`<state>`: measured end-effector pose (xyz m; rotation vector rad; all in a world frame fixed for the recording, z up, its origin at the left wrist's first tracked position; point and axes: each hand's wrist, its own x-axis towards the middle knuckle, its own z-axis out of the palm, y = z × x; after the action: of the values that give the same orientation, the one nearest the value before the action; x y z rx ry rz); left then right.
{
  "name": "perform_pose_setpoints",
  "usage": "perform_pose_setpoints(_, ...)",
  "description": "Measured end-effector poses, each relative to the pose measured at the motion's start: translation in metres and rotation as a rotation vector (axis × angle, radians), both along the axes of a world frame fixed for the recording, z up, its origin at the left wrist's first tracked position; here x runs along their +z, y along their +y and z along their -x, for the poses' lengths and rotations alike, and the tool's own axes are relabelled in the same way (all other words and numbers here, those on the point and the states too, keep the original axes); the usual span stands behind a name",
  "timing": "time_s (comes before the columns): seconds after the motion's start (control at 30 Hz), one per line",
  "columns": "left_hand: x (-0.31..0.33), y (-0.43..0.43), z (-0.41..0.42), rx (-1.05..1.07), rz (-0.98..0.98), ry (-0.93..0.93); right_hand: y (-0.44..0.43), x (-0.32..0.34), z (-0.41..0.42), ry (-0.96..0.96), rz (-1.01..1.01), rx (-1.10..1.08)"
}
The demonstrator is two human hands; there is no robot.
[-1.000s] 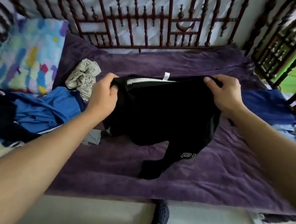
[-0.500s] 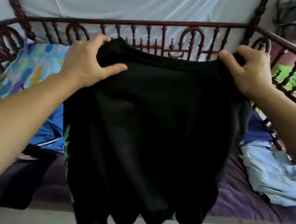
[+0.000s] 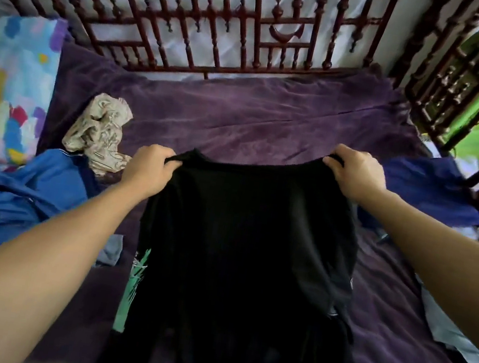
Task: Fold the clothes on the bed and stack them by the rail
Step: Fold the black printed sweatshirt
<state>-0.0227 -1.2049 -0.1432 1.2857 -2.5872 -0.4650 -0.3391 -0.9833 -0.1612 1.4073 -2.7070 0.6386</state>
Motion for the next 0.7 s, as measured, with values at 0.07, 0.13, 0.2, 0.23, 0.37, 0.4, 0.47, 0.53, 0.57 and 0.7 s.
perform_pose_setpoints(0.07,-0.026,-0.015,0.028,0.069,-0.039,-0.057,-0.027,-0.031,0.026,0.004,-0.052,-0.008)
perform_pose_setpoints(0.13,-0.054,-0.028,0.052,0.137,-0.063,-0.104,-0.051,-0.063,0.048,0.003,-0.118,-0.008)
perform_pose_setpoints(0.2,-0.083,-0.040,0.073,0.208,-0.079,-0.130,-0.073,-0.097,0.068,-0.051,-0.202,-0.037)
perform_pose_setpoints(0.23,-0.099,-0.045,0.082,0.242,-0.093,-0.135,-0.083,-0.114,0.076,-0.109,-0.231,-0.061)
perform_pose_setpoints(0.37,-0.160,-0.074,0.120,0.325,-0.150,-0.135,-0.127,-0.178,0.101,-0.373,-0.248,-0.148)
perform_pose_setpoints(0.4,-0.173,-0.083,0.131,0.332,-0.140,-0.134,-0.139,-0.191,0.108,-0.403,-0.237,-0.168)
perform_pose_setpoints(0.47,-0.197,-0.105,0.154,0.353,-0.097,-0.129,-0.163,-0.214,0.126,-0.410,-0.188,-0.199)
perform_pose_setpoints(0.53,-0.217,-0.129,0.175,0.376,-0.051,-0.105,-0.184,-0.232,0.143,-0.426,-0.127,-0.232)
perform_pose_setpoints(0.57,-0.227,-0.140,0.186,0.389,-0.038,-0.086,-0.191,-0.242,0.152,-0.442,-0.102,-0.250)
perform_pose_setpoints(0.7,-0.276,-0.156,0.219,0.407,-0.139,-0.046,-0.195,-0.280,0.170,-0.514,-0.099,-0.231)
